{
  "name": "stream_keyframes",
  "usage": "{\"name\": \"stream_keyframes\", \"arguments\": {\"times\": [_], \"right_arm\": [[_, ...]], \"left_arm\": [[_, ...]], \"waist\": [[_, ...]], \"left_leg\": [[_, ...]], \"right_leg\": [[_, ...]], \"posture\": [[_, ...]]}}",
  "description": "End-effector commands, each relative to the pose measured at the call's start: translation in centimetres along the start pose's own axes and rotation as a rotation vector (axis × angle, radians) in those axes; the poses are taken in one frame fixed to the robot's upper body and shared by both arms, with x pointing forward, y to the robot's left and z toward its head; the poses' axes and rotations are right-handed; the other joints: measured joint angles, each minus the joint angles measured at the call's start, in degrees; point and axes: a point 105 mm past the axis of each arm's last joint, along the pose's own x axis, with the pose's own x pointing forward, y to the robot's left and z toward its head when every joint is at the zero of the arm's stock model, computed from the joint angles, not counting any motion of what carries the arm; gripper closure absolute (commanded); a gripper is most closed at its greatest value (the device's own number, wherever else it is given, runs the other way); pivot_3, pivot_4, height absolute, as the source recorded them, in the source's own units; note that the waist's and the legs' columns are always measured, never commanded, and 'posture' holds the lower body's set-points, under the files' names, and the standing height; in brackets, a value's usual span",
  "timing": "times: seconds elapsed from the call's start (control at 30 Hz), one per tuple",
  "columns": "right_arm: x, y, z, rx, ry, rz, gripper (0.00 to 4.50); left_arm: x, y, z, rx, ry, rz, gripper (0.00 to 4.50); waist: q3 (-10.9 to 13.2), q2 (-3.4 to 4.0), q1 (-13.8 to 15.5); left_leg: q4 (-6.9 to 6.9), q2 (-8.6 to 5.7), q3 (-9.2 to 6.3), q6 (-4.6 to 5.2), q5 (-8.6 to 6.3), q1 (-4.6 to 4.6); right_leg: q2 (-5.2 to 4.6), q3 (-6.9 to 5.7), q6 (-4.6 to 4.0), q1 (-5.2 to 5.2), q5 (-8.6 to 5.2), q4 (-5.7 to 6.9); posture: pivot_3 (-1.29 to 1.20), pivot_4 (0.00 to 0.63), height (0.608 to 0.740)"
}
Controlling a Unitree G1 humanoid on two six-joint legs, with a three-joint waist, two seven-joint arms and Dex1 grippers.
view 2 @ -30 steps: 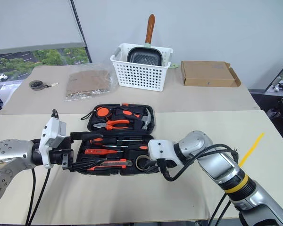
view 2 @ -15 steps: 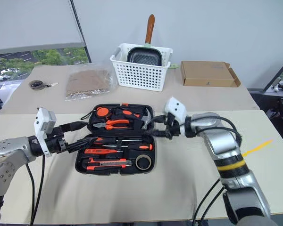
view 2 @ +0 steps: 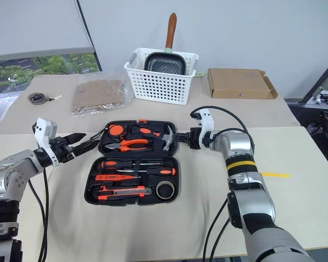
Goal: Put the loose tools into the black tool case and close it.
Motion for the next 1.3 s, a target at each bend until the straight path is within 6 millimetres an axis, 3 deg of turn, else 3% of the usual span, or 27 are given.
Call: {"name": "stream_keyframes", "arguments": {"times": [0.03,0.13,0.3,0.53,0.9,1.0,1.17,1.2,1.23,1.3], "right_arm": [[-0.3,0.4,1.4,-0.013,-0.028,0.007,3.63],[-0.4,0.4,1.5,-0.016,-0.031,0.008,4.43],[-0.4,0.5,1.6,-0.017,-0.033,0.008,4.43],[-0.3,0.7,2.3,-0.03,-0.054,0.011,4.43],[0.1,1.1,2.7,-0.064,-0.071,0.019,4.43],[0.2,1.0,2.7,-0.068,-0.073,0.016,4.5],[0.1,0.9,2.8,-0.074,-0.076,0.011,4.5],[0.1,0.9,2.8,-0.076,-0.077,0.008,4.5],[0.1,0.8,2.8,-0.077,-0.078,0.006,4.5],[0.0,0.7,2.7,-0.077,-0.08,0.003,4.5]], "left_arm": [[-0.1,0.3,1.0,0.009,-0.025,0.014,0.0],[-0.1,0.5,0.1,-0.02,0.01,0.021,0.0],[0.3,1.3,-0.6,-0.127,0.026,0.046,0.0],[1.2,2.4,0.0,-0.253,0.014,0.073,0.0],[3.6,2.8,-1.0,-0.274,0.105,0.079,0.0],[4.5,2.8,-1.5,-0.288,0.121,0.084,0.67],[5.1,3.2,-1.4,-0.29,0.126,0.092,2.59],[5.2,3.2,-1.2,-0.296,0.118,0.094,2.75],[5.2,3.2,-1.0,-0.298,0.112,0.091,3.35],[5.3,3.2,-0.7,-0.309,0.101,0.081,3.83]], "waist": [[0.0,0.0,-0.12],[0.0,0.0,-0.12],[0.0,0.0,0.02],[-0.01,-0.02,-0.15],[-0.01,-0.04,-0.22],[-0.01,-0.05,-0.37],[-0.01,-0.05,-0.36],[-0.01,-0.05,-0.4],[-0.01,-0.05,-0.39],[-0.02,-0.05,-0.32]], "left_leg": [[0.01,0.0,0.0,0.0,0.0,0.0],[0.01,0.0,-0.02,0.0,0.0,0.03],[0.04,0.0,-0.04,-0.04,0.02,0.09],[0.04,-0.02,-0.04,-0.04,0.03,0.06],[0.06,-0.03,-0.02,-0.05,0.04,0.07],[0.06,-0.03,-0.01,-0.07,0.05,0.09],[0.06,-0.03,-0.01,-0.1,0.07,0.07],[0.06,-0.02,-0.01,-0.11,0.08,0.07],[0.05,-0.03,0.01,-0.11,0.08,0.08],[0.06,-0.02,0.0,-0.13,0.09,0.08]], "right_leg": [[0.0,0.0,0.01,0.0,0.0,0.0],[-0.02,0.0,0.04,0.01,0.02,0.01],[-0.05,0.01,0.16,0.01,-0.06,-0.01],[-0.05,0.01,0.06,0.0,0.02,0.24],[-0.05,0.01,0.07,0.0,0.02,0.29],[-0.05,0.03,0.07,-0.02,0.02,0.37],[-0.05,0.04,0.07,-0.1,0.02,0.49],[-0.05,0.04,0.07,-0.11,0.02,0.49],[-0.06,0.06,0.08,-0.11,0.02,0.52],[-0.06,0.05,0.08,-0.13,0.02,0.54]], "posture": [[0.0,0.15,0.7],[0.0,0.15,0.7],[0.0,0.15,0.7],[0.0,0.15,0.7],[0.0,0.15,0.7],[0.0,0.15,0.7],[0.0,0.15,0.7],[0.0,0.15,0.7],[0.0,0.15,0.7],[0.0,0.15,0.7]]}}
